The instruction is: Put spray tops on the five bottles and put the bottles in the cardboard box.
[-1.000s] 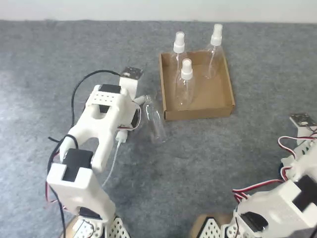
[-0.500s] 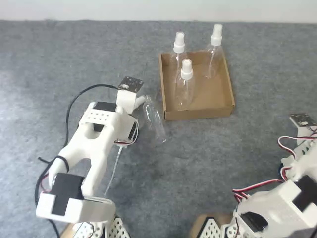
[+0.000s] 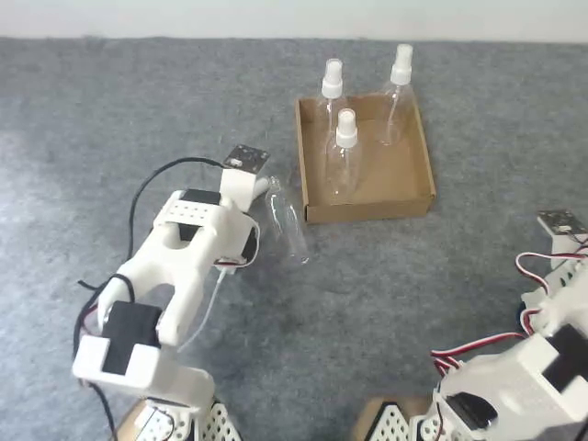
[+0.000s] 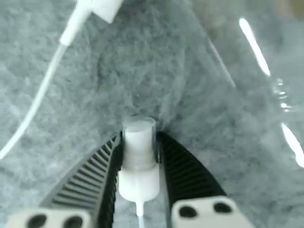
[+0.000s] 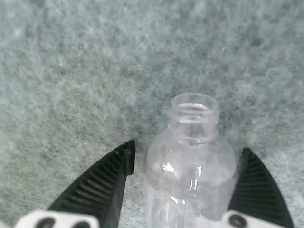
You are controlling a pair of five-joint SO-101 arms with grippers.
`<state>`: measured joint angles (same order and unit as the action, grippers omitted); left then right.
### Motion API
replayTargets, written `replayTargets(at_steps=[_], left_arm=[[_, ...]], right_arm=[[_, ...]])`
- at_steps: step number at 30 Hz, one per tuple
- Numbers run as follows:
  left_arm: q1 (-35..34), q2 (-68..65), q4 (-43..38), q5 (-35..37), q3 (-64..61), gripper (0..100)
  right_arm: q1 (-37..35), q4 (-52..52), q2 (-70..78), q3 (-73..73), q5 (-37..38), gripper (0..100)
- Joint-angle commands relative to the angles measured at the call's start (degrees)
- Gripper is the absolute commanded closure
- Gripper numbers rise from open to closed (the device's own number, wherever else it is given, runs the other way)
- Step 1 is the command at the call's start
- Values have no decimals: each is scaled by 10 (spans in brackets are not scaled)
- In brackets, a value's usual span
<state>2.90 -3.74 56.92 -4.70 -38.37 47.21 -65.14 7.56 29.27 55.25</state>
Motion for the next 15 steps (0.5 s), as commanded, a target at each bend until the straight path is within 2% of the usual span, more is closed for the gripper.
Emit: replayTargets(at_steps=[1, 7, 11, 15], left_arm=[[-37, 26, -4, -3, 7, 991], [-55, 79, -35, -3, -43, 991], [-53, 125, -44, -3, -73, 991], [-52, 171, -61, -3, -103, 991]], right_arm=[[3, 1, -13, 7, 4, 763], [-10, 26, -14, 7, 4, 879], [-38, 45, -21, -4, 4, 996], [-81, 44, -80, -37, -25, 994]])
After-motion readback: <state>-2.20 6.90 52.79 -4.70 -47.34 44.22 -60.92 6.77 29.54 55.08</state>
